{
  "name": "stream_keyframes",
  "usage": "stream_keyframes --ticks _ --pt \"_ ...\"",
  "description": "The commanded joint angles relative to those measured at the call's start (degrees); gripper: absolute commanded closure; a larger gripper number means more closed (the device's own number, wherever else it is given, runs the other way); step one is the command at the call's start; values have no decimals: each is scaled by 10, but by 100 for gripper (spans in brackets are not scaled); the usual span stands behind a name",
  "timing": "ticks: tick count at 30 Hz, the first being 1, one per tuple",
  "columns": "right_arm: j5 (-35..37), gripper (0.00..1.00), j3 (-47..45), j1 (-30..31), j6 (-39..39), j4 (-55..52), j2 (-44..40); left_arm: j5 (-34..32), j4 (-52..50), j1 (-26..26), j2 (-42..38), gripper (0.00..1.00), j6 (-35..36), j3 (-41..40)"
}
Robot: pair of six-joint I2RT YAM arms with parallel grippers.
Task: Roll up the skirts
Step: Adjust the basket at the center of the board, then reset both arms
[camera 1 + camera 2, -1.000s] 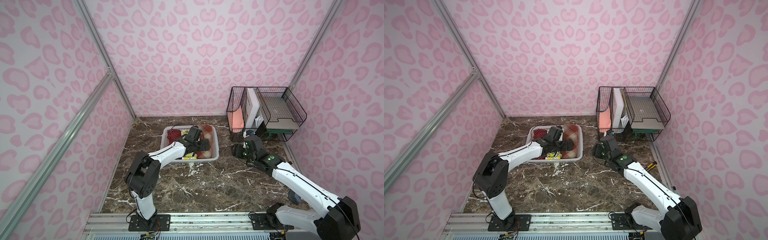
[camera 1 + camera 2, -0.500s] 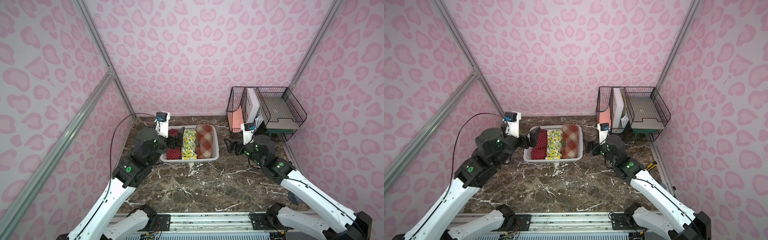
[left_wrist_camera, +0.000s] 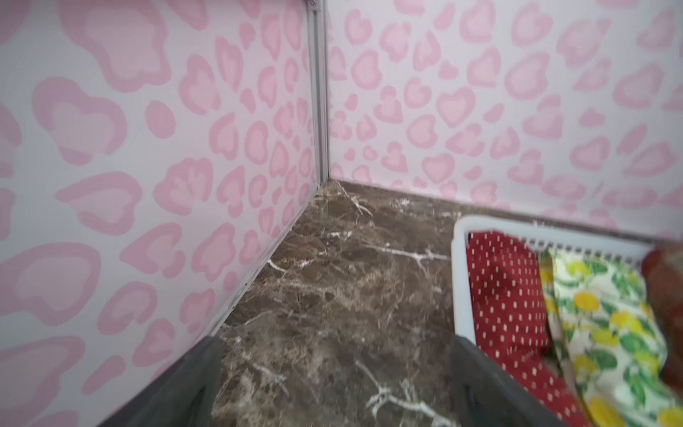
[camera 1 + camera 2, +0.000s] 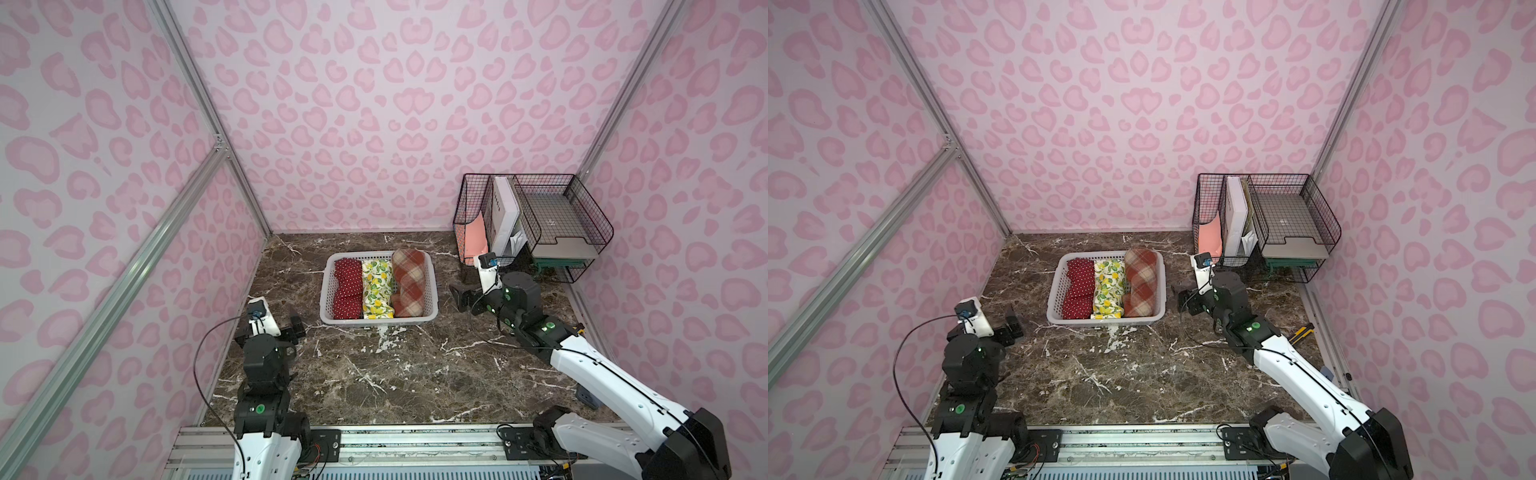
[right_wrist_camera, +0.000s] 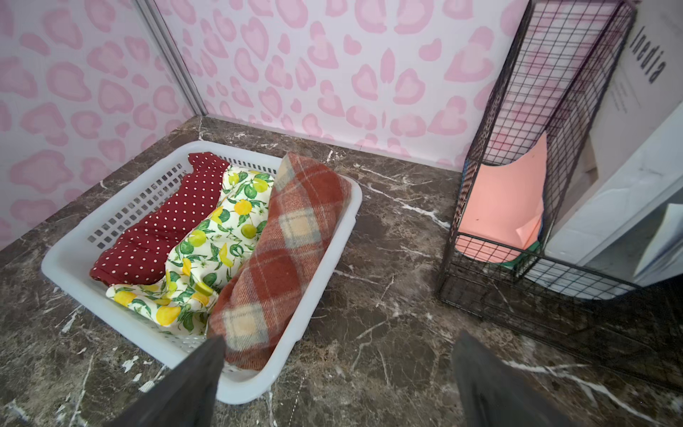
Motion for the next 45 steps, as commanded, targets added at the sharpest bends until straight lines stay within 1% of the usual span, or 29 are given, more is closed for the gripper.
stream_keyframes --ticks 1,2,3,5,7,8,9,10,11,13,14,15,16,17,19,20,21,23,25,28,30,31,32,34,36,38,40,43,45 --pt "-44 1 -19 -25 -4 74 -2 180 176 54 108 2 -68 20" --pt "-54 1 -23 -31 -9 82 2 258 187 72 173 2 -68 47" --pt "-56 1 -24 -34 -16 83 4 301 193 75 226 1 -66 68" --pt "-49 1 -17 -38 -30 79 8 286 239 86 316 1 -77 86" --pt "-47 1 -17 -45 -40 84 4 291 283 104 375 1 -71 78" --pt "-47 0 -21 -53 -36 90 0 312 297 105 404 2 -68 69" --pt "-48 0 -29 -61 -32 99 -5 342 288 103 433 2 -37 64" --pt "-48 1 -37 -67 -26 106 -7 334 278 101 455 2 -15 53" --pt "-49 1 -39 -75 -20 107 -10 321 293 101 471 2 -20 27" --pt "-51 1 -36 -82 -17 102 -14 276 306 84 472 2 -1 -10" --pt "-51 1 -36 -84 -17 106 -16 231 329 66 480 1 31 -22" --pt "-52 0 -39 -87 -16 115 -18 196 346 59 489 1 34 -20" --pt "-52 0 -40 -89 -13 120 -19 191 360 57 503 1 32 -16" --pt "-50 1 -42 -92 -8 121 -21 192 321 49 516 1 43 9" --pt "-49 0 -49 -98 -5 129 -21 184 285 22 536 1 65 38" --pt "-48 0 -50 -102 -1 130 -20 200 286 19 535 1 29 37" --pt "-51 1 -47 -105 1 124 -19 197 344 17 526 1 -14 11" --pt "-50 0 -41 -110 -1 113 -23 128 387 -7 523 1 -3 -17" --pt "-46 0 -48 -112 0 123 -31 130 453 -9 551 1 -3 -37" --pt "-39 1 -61 -116 5 135 -42 101 572 -54 618 1 54 -65" --pt "-34 1 -68 -118 7 138 -45 110 497 -64 615 1 65 -30" --pt "-32 0 -70 -120 8 140 -45 114 489 -61 625 1 64 -18" --pt "-30 1 -72 -120 11 141 -45 105 440 -58 620 1 52 2" --pt "-30 1 -73 -123 12 141 -46 74 497 -57 616 1 35 -26" --pt "-28 1 -77 -129 14 140 -47 61 501 -49 615 1 19 -32" --pt "-32 1 -91 -138 9 155 -50 63 441 -50 624 1 23 4" --pt "-56 0 -112 -157 -2 186 -50 48 439 -67 624 1 39 9" --pt "-78 1 -128 -194 -14 206 -46 59 444 -74 622 1 53 5" --pt "-38 0 -132 -211 -19 211 -43 60 444 -73 622 1 53 5"
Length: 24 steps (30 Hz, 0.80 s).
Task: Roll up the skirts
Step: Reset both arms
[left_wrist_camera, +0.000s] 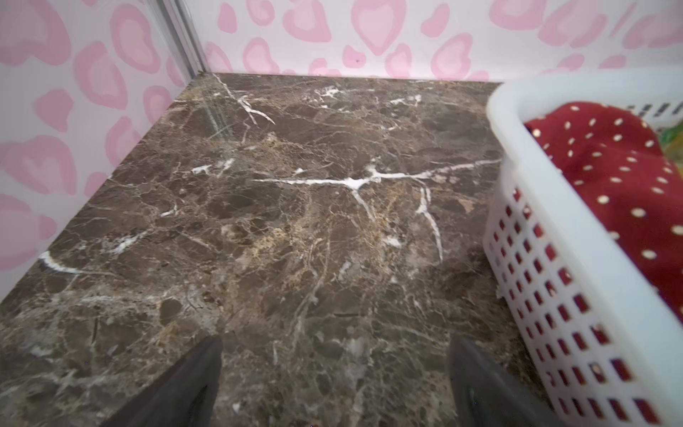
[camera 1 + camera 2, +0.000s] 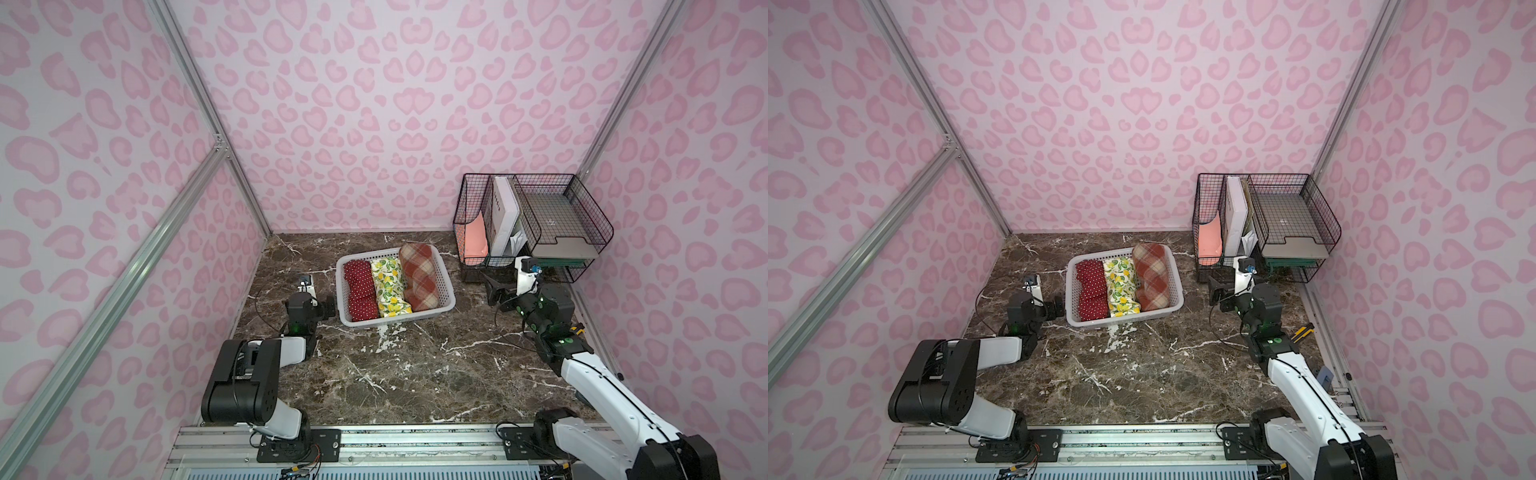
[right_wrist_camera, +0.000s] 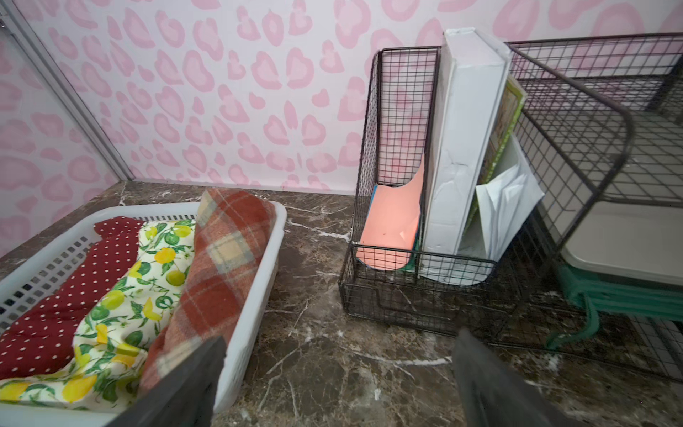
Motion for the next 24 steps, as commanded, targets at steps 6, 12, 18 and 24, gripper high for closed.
stream_keyframes --ticks 6,12,18,24 --pt "75 0 -72 -73 -69 157 31 12 -9 6 2 1 6 7" --pt "142 1 -219 -77 -96 477 173 14 -9 7 1 1 5 8" --pt "137 0 -175 -89 -73 512 302 19 -12 10 0 1 5 8" --pt "108 0 -167 -102 -69 503 305 26 -15 13 3 1 4 12"
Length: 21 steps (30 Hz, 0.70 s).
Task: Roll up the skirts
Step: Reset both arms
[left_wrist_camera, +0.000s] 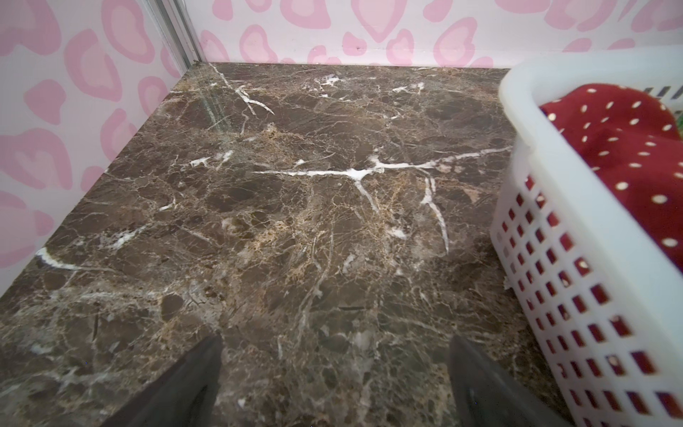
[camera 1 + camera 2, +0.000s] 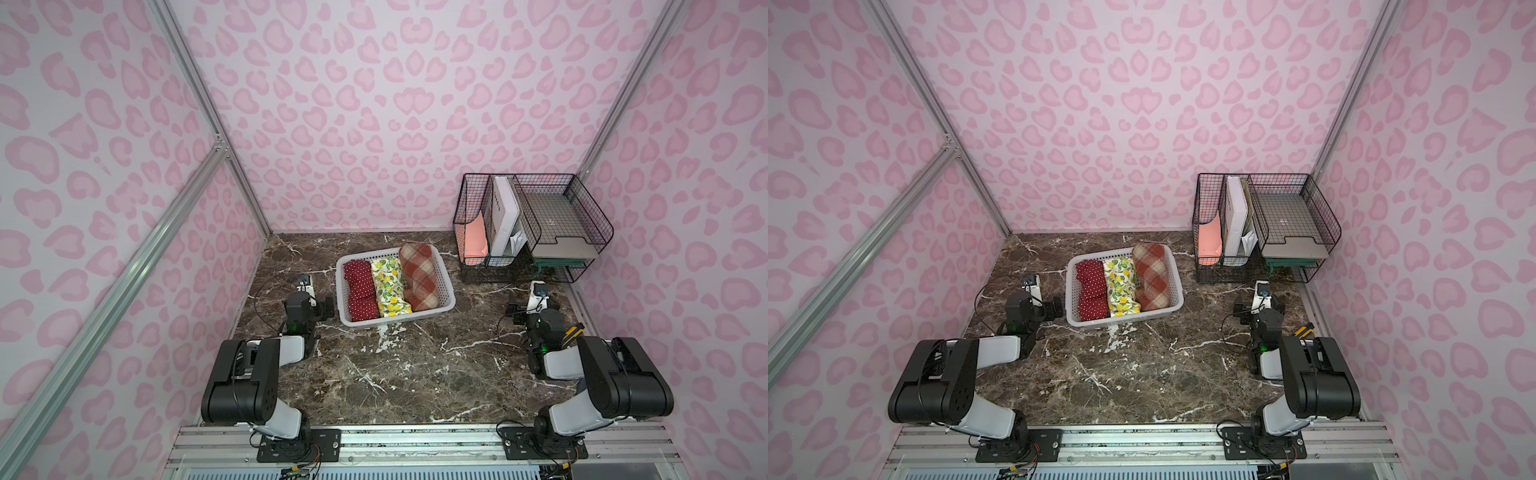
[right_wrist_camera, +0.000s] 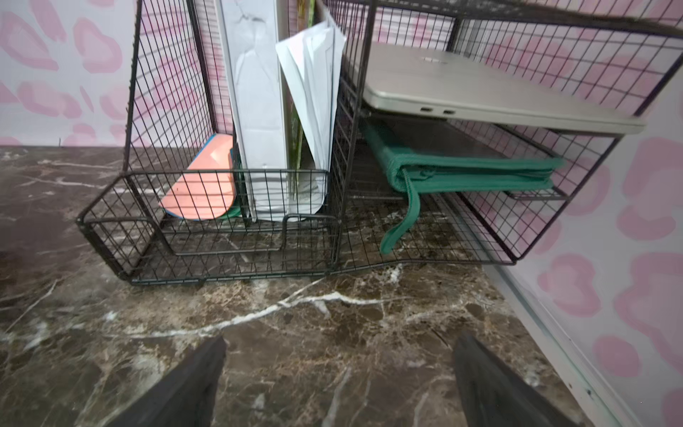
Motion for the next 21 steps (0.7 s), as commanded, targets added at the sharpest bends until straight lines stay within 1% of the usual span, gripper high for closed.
stream_keyframes --ticks 1,3,4,5,6,7,15,21 --pt "-13 0 2 0 3 30 1 9 3 1 1 1 4 4" --pt "-13 0 4 0 3 14 -5 9 3 2 1 1 4 4" --pt "-13 0 1 1 1 28 -1 8 3 2 2 1 4 4" --pt "-12 0 4 1 2 11 -7 9 3 2 2 1 3 4" --pt "-12 0 1 2 1 26 -3 9 4 2 2 1 4 3" --pt "-11 0 4 2 2 15 -7 9 3 2 2 1 4 3" --pt "-11 0 4 2 2 19 -4 25 -6 10 6 1 0 11" --pt "-11 0 2 2 2 18 -6 23 0 9 2 1 1 5"
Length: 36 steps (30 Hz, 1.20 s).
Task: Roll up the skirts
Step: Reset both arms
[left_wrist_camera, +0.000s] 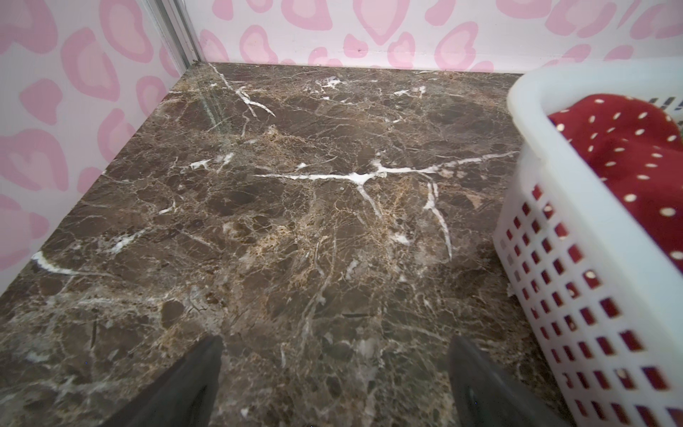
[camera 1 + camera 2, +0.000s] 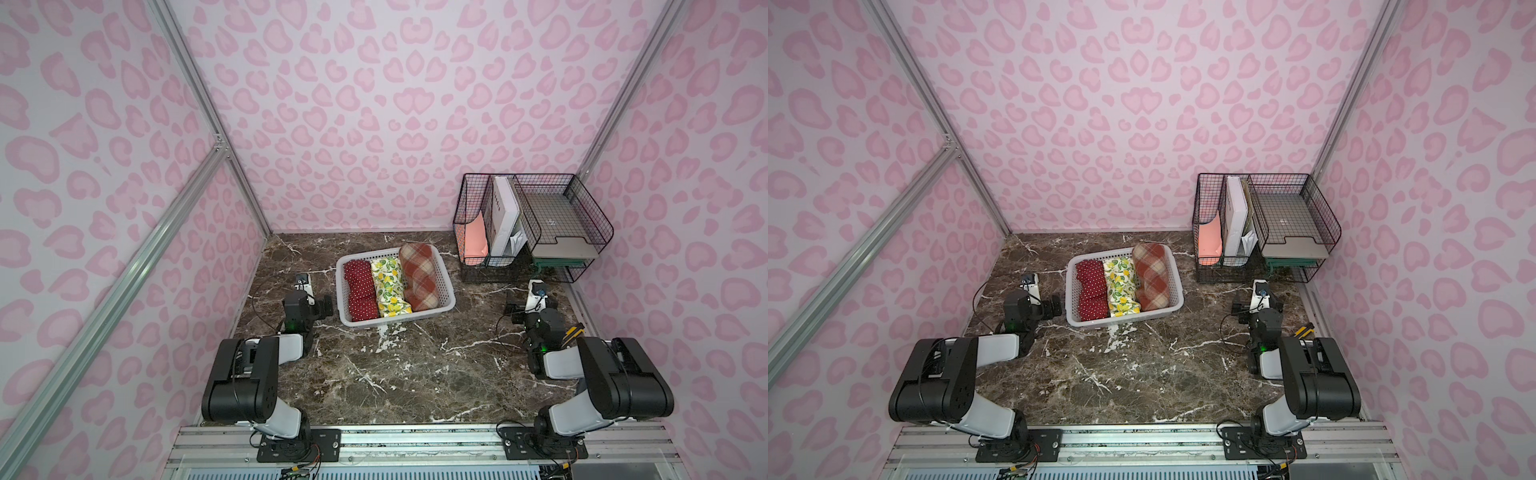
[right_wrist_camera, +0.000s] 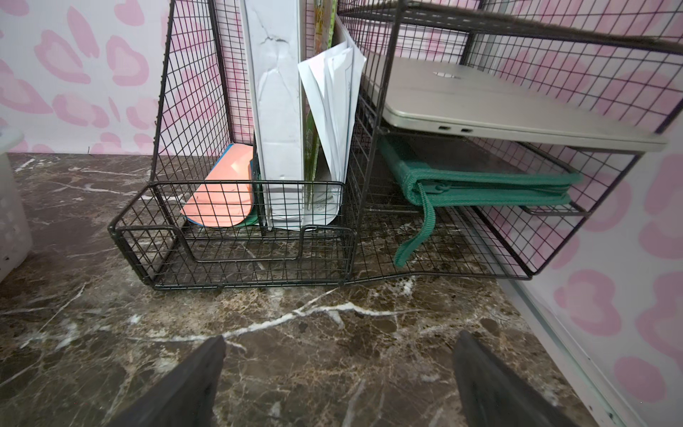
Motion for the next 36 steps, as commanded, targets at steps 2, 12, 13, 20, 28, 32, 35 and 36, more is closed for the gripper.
stream_keyframes --ticks 2,12,13,20,28,32,35,36 --pt "-1 0 2 0 2 15 -1 7 4 0 -2 1 2 -1" --pt "-81 0 -10 -2 -29 30 -7 7 4 0 -3 1 2 -1" --pt "-86 0 -8 -5 -28 30 -6 7 4 0 -2 1 2 -1" --pt "-93 0 -1 -18 -11 18 -4 7 4 0 -3 1 2 -1" --pt "-94 0 -1 -19 -11 17 -4 7 4 0 -2 1 2 -1" --pt "-95 0 -1 -19 -11 17 -4 7 4 0 -3 1 2 -1" --pt "-95 0 -1 -19 -11 18 -4 6 4 0 -3 1 1 -1" --pt "-94 0 -1 -19 -12 18 -4 7 4 0 -3 1 2 -1"
